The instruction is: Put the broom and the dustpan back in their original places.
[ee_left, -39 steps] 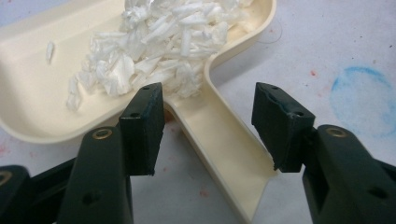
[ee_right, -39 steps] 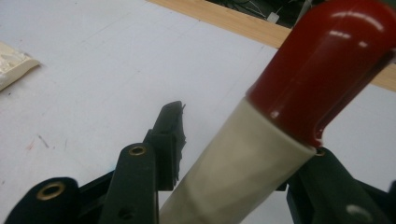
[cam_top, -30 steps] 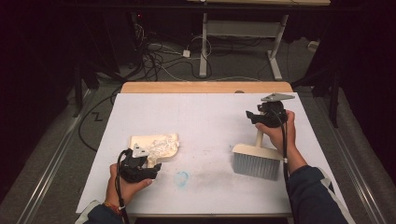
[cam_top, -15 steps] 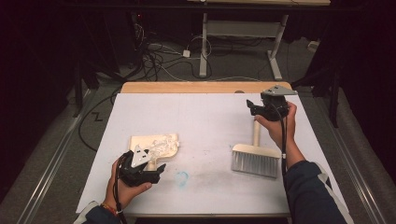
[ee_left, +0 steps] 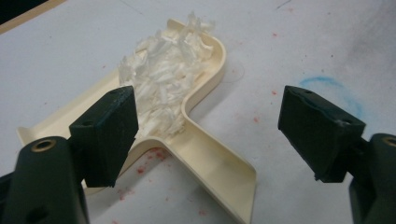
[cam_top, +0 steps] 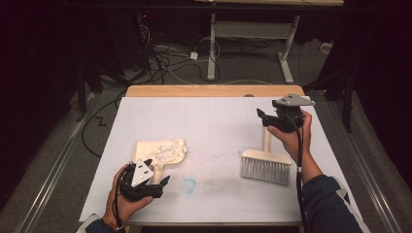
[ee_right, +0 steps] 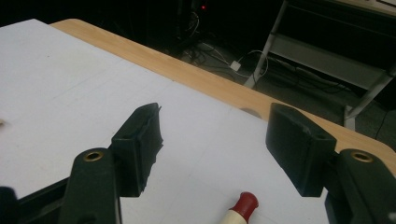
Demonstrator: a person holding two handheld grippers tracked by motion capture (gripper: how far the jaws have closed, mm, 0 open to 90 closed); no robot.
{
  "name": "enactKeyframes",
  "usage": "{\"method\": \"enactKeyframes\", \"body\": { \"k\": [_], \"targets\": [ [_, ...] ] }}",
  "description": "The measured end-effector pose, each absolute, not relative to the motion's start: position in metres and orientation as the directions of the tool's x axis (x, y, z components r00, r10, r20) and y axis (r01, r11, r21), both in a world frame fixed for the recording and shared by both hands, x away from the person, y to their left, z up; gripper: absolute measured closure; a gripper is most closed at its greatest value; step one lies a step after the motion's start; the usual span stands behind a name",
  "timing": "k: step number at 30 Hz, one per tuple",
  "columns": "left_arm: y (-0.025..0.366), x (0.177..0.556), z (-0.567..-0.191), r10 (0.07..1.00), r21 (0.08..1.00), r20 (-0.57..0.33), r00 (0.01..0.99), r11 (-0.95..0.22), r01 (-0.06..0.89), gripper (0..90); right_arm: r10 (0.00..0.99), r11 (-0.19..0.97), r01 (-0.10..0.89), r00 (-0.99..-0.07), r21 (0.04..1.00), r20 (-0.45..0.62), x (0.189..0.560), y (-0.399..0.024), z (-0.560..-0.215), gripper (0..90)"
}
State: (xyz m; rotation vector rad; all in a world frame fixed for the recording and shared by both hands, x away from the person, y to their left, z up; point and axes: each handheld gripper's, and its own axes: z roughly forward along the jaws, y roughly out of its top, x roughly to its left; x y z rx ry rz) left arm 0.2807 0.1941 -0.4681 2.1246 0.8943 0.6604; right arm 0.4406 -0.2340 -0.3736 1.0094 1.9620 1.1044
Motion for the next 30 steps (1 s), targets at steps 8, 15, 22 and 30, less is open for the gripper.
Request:
{"method": "enactKeyframes", "body": {
  "k": [8,15,22,30],
  "targets": [
    [0.192,0.278,-0.471,0.747,0.779,0.183,0.640,-0.507,0.369,19.1,0.841,0.346,0.246,-0.509,0.905,-0.183,0.415,-0.237,-0.369,34.7],
    [0.190,0.277,-0.471,0.742,0.783,0.185,0.645,-0.508,0.360,19.0,0.814,0.371,0.189,-0.538,0.909,-0.220,0.387,-0.237,-0.370,33.0],
    [0.189,0.277,-0.471,0.736,0.781,0.193,0.649,-0.516,0.353,19.0,0.805,0.362,0.166,-0.551,0.917,-0.218,0.369,-0.244,-0.373,32.4],
    [0.187,0.277,-0.471,0.723,0.783,0.206,0.659,-0.526,0.331,18.4,0.794,0.369,0.149,-0.564,0.917,-0.228,0.354,-0.246,-0.375,31.2]
  ]
}}
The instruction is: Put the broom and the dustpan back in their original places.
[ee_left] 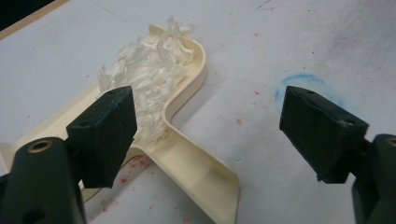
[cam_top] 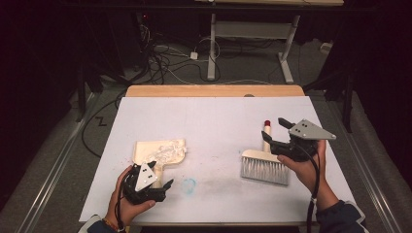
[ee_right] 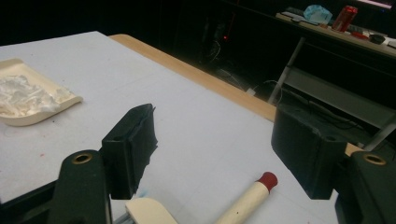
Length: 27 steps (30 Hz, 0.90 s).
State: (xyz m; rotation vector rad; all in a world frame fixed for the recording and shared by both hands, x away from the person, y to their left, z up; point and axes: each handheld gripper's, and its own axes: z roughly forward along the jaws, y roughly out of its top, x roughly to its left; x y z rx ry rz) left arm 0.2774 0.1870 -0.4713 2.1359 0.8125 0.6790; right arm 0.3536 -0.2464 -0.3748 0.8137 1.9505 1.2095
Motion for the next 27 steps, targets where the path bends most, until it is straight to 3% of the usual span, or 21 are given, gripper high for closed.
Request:
{"method": "enactKeyframes", "body": {
  "k": [12,27],
  "targets": [
    [0.187,0.276,-0.471,0.724,0.779,0.206,0.658,-0.529,0.338,18.1,0.747,0.368,0.111,-0.626,0.923,-0.222,0.330,-0.251,-0.374,30.0],
    [0.185,0.275,-0.471,0.720,0.773,0.215,0.660,-0.538,0.336,18.0,0.739,0.405,0.091,-0.618,0.910,-0.268,0.305,-0.263,-0.383,28.7]
  ]
}}
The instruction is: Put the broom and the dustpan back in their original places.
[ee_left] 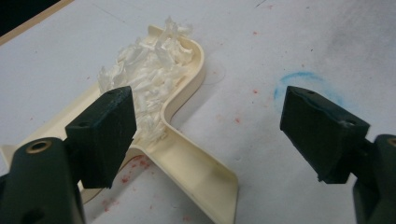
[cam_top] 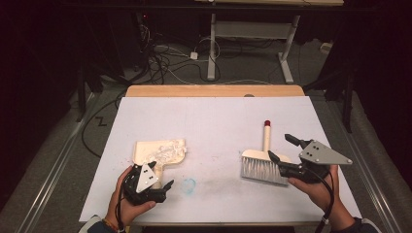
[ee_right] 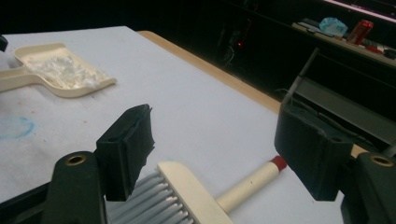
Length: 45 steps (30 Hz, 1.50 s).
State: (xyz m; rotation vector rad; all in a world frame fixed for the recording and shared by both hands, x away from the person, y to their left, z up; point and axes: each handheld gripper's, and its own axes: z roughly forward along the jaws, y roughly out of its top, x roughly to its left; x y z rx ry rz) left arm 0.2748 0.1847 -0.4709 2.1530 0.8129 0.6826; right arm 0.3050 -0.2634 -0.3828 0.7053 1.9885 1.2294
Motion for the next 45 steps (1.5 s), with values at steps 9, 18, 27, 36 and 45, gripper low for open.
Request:
{"method": "enactKeyframes", "body": {
  "k": [9,18,27,36,45],
  "targets": [
    [0.183,0.275,-0.471,0.717,0.771,0.219,0.662,-0.543,0.333,18.0,0.749,0.415,0.116,-0.607,0.903,-0.266,0.296,-0.277,-0.396,29.3],
    [0.181,0.274,-0.472,0.705,0.765,0.221,0.674,-0.554,0.328,18.0,0.738,0.464,0.216,-0.631,0.859,-0.239,0.290,-0.285,-0.434,30.7],
    [0.179,0.274,-0.472,0.702,0.764,0.223,0.676,-0.557,0.327,18.0,0.740,0.556,0.337,-0.616,0.760,-0.269,0.295,-0.289,-0.467,33.6],
    [0.179,0.275,-0.473,0.697,0.757,0.223,0.682,-0.564,0.330,18.0,0.777,0.552,0.429,-0.576,0.715,-0.254,0.300,-0.307,-0.482,34.2],
    [0.178,0.275,-0.473,0.692,0.752,0.227,0.685,-0.572,0.329,17.6,0.762,0.572,0.407,-0.585,0.712,-0.278,0.297,-0.309,-0.479,35.0]
  ]
}}
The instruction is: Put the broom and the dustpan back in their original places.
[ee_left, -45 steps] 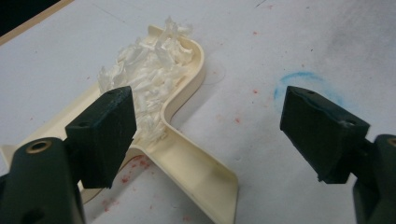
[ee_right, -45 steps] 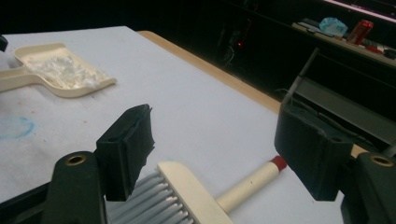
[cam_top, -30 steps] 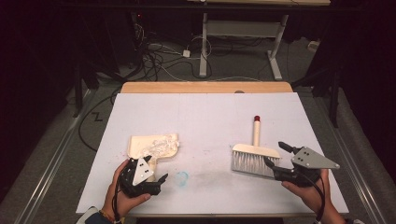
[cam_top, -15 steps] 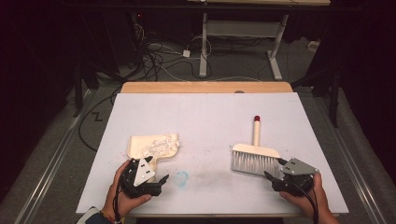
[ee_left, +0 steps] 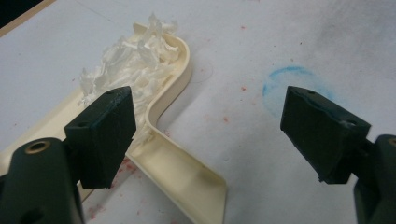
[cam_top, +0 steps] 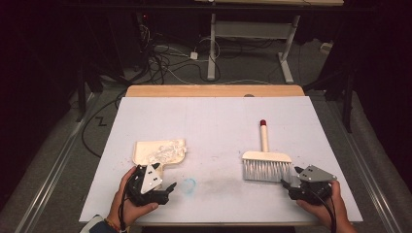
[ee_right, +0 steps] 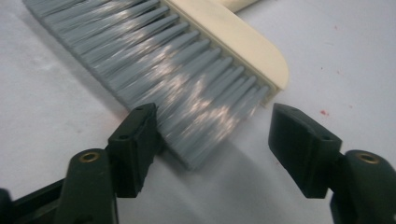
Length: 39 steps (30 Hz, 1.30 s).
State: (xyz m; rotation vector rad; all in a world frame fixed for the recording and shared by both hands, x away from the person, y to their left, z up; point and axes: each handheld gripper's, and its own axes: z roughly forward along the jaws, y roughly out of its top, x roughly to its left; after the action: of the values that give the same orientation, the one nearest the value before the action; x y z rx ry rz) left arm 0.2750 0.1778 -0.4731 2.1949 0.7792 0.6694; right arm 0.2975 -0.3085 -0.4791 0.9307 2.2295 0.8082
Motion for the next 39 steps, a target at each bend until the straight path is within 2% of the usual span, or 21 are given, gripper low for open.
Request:
{"method": "enactKeyframes", "body": {
  "k": [12,18,25,39],
  "targets": [
    [0.177,0.275,-0.473,0.690,0.752,0.226,0.688,-0.572,0.327,17.5,0.796,0.532,0.449,-0.554,0.718,-0.244,0.301,-0.323,-0.481,33.5],
    [0.178,0.273,-0.471,0.696,0.764,0.226,0.682,-0.561,0.318,16.5,0.787,0.516,0.373,-0.562,0.771,-0.256,0.289,-0.323,-0.470,31.6],
    [0.178,0.268,-0.471,0.678,0.762,0.255,0.690,-0.580,0.288,16.5,0.764,0.471,0.225,-0.588,0.853,-0.267,0.263,-0.322,-0.457,28.9],
    [0.180,0.265,-0.471,0.674,0.763,0.262,0.690,-0.583,0.279,16.5,0.761,0.458,0.172,-0.583,0.872,-0.285,0.252,-0.313,-0.448,26.2]
  ]
}}
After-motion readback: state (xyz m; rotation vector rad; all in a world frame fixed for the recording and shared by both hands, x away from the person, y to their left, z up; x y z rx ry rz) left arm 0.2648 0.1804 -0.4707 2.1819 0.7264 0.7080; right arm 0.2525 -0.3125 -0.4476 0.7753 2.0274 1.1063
